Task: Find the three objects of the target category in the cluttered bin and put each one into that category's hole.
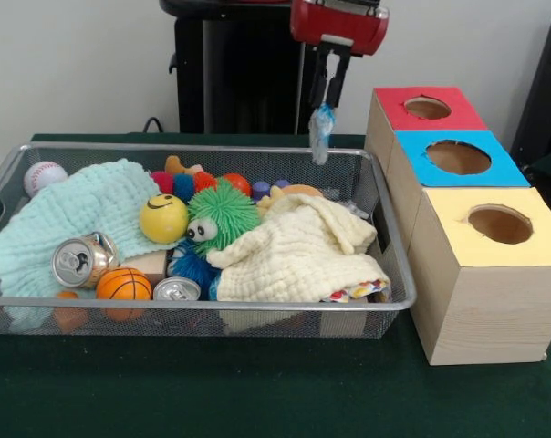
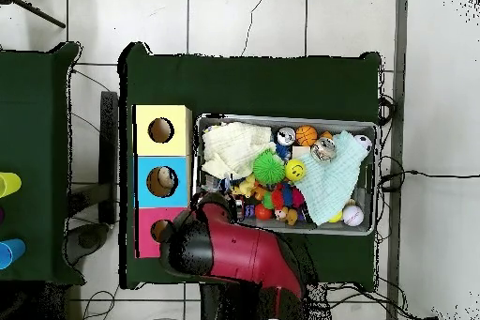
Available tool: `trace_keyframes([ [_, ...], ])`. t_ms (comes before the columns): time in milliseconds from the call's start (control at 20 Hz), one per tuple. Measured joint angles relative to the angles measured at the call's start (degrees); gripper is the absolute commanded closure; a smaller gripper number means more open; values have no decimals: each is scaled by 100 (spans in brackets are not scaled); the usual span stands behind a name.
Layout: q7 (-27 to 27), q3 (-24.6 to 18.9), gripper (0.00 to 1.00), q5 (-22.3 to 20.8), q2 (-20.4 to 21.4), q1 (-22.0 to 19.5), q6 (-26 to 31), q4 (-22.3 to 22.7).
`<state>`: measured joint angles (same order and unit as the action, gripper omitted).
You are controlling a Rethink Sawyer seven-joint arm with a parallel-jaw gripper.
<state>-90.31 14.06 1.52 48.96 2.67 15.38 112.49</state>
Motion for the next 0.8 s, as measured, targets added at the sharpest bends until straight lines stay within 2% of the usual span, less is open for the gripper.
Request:
trace_keyframes([
  [450,-33,177,100,403,361,906,53,105],
  [800,-331,398,100,762,568,1659,668,-7],
])
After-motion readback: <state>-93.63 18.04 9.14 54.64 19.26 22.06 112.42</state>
